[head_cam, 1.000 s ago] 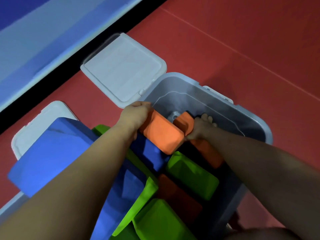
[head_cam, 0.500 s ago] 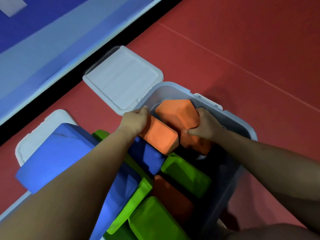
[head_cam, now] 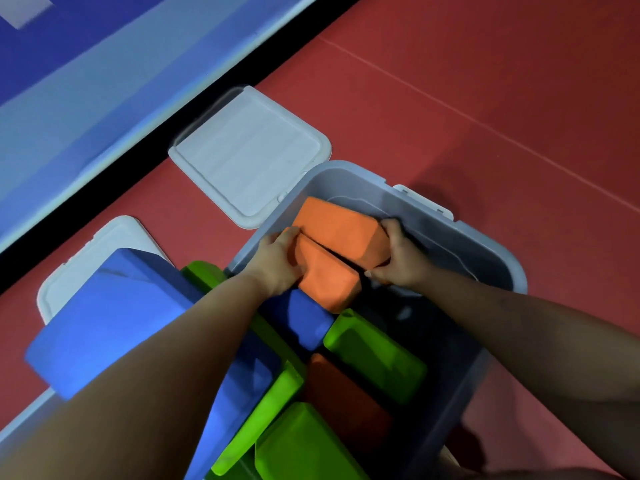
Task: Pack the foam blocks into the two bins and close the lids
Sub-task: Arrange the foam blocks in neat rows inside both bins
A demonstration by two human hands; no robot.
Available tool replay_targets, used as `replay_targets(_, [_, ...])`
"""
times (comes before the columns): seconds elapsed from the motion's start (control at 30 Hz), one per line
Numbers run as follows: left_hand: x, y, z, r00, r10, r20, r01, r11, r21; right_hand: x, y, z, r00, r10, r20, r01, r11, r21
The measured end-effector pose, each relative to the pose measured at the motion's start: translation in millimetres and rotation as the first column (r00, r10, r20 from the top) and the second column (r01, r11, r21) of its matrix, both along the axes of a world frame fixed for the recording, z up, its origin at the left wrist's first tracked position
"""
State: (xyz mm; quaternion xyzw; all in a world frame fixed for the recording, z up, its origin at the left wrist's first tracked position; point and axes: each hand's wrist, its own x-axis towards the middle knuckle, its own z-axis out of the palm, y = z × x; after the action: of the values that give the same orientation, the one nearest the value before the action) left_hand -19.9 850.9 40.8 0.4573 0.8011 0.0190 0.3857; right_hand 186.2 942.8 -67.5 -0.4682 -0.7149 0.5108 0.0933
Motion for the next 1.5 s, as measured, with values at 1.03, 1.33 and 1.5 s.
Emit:
replay_targets(1.03, [14.5, 5.8, 2.9, 0.947, -0.314, -0.07, 0.282, 0.914, -0.291, -2.3, 5.7, 0.7, 0.998, -0.034, -0.047, -0.001, 0.8, -0.6])
replay_targets(1.33, [30.8, -11.6, 43.6, 0.95, 0.223, 0.219, -0.254, 0.959, 0.126, -21.6, -0.8, 71.0, 0.818, 0.192, 0.543, -0.257, 0.965, 0.047])
replay_targets(1.5, [31.1, -46.1, 90.7, 0.857, 0.327, 0.399, -0.445, 0.859, 0.252, -41.5, -22.2, 148.7, 0.752, 0.351, 0.557, -0.365, 0.927, -0.091])
